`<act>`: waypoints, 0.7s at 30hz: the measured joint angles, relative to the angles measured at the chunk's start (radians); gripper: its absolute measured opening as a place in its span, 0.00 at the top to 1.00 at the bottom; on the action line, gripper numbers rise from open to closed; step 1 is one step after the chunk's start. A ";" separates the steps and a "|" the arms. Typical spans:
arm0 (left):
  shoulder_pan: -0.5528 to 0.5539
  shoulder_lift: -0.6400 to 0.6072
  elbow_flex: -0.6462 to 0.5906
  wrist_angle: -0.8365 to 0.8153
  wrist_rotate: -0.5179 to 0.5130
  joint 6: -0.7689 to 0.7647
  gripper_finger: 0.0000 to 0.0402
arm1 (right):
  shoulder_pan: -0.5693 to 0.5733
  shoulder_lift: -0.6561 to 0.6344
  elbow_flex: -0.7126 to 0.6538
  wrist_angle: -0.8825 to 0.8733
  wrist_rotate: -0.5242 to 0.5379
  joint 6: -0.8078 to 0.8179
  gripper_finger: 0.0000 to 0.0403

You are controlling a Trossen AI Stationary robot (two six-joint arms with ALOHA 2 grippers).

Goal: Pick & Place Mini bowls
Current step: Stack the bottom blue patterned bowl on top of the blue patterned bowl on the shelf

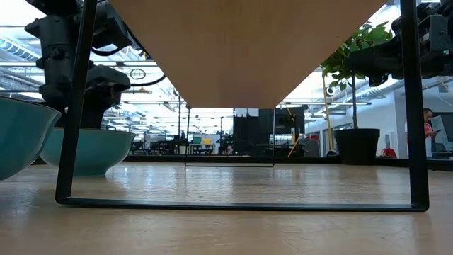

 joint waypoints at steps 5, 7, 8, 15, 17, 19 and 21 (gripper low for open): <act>0.000 0.000 0.000 -0.017 -0.009 0.124 0.41 | 0.000 0.000 0.000 0.000 0.000 0.000 0.69; 0.000 0.000 0.000 -0.045 -0.009 0.172 0.41 | 0.000 0.000 0.000 0.000 0.000 0.000 0.69; 0.000 0.000 0.000 -0.061 -0.012 0.198 0.41 | 0.000 0.000 0.000 0.000 0.000 0.000 0.69; 0.000 0.000 0.000 -0.108 -0.070 0.356 0.41 | 0.000 0.000 0.000 0.000 0.000 0.000 0.69; 0.000 0.000 0.000 -0.104 -0.070 0.391 0.41 | 0.000 0.000 0.000 0.000 0.000 0.000 0.69; 0.000 0.000 0.000 -0.104 -0.070 0.425 0.41 | 0.000 0.000 0.000 0.000 0.000 0.000 0.69; 0.000 0.000 0.000 -0.104 -0.070 0.463 0.41 | 0.000 0.000 0.000 0.000 0.000 0.000 0.69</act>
